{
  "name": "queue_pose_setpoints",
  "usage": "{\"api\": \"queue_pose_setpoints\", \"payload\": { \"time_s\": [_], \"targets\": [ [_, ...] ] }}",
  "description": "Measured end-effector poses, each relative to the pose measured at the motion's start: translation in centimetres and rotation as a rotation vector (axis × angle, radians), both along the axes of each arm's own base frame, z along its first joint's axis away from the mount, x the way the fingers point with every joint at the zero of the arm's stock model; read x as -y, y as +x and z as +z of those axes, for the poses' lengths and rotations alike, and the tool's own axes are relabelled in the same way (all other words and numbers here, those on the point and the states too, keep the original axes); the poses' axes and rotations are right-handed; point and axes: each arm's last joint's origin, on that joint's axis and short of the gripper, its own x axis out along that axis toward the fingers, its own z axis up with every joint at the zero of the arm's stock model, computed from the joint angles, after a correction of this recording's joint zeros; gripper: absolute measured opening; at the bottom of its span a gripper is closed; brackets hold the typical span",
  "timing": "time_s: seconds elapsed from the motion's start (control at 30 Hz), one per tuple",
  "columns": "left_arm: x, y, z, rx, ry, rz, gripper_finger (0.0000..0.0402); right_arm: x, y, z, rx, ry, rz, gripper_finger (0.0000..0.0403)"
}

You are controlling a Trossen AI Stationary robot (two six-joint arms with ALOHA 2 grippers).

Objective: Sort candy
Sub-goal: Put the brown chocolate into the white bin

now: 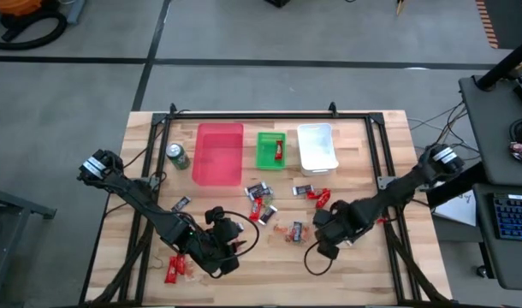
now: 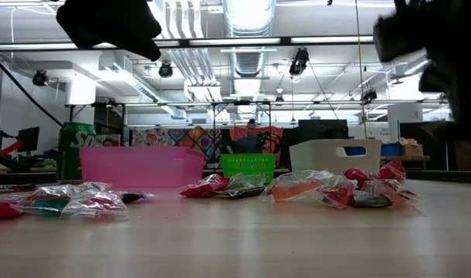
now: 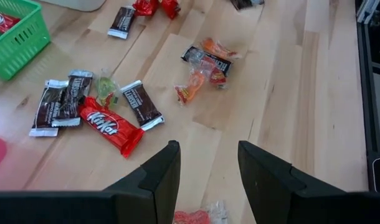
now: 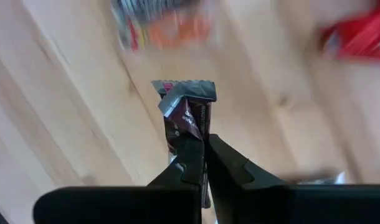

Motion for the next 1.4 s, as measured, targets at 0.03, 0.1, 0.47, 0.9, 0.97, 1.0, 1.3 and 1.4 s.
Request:
{"api": "queue_pose_setpoints", "payload": {
  "time_s": [0.03, 0.1, 0.47, 0.9, 0.97, 1.0, 1.3, 1.4],
  "targets": [
    [0.0, 0.0, 0.0, 0.0, 0.0, 0.0, 0.0144, 0.2, -0.1, 0.6, 0.051, -0.008, 0.001, 0.0008],
    [0.1, 0.0, 0.0, 0.002, -0.011, -0.006, 0.0144, 0.5, -0.3, 1.9, 0.164, -0.028, 0.016, 0.0008],
    [1.2, -0.3, 0.9, -0.034, -0.037, -0.158, 0.0144, 2.9, 0.5, 4.4, 0.784, -0.096, 0.166, 0.0008],
    [1.0, -0.4, 0.4, -0.042, 0.049, -0.158, 0.0144, 9.0, 1.1, 1.1, 1.172, -0.284, 0.058, 0.0009],
    [0.8, -0.6, 0.2, -0.067, 0.047, -0.135, 0.0144, 10.4, 1.1, 0.7, 1.138, -0.319, -0.014, 0.0009],
    [0.7, -0.7, 0.1, -0.081, 0.041, -0.119, 0.0144, 11.2, 1.1, 0.5, 1.111, -0.347, -0.059, 0.0009],
    [-0.2, -1.9, -0.7, -0.188, 0.017, 0.038, 0.0144, 19.8, -0.4, -0.7, 0.636, -0.606, -0.515, 0.0009],
    [-0.3, -1.9, -0.7, -0.188, 0.017, 0.046, 0.0144, 21.9, -1.4, -1.1, 0.509, -0.603, -0.615, 0.0009]
  ]
}}
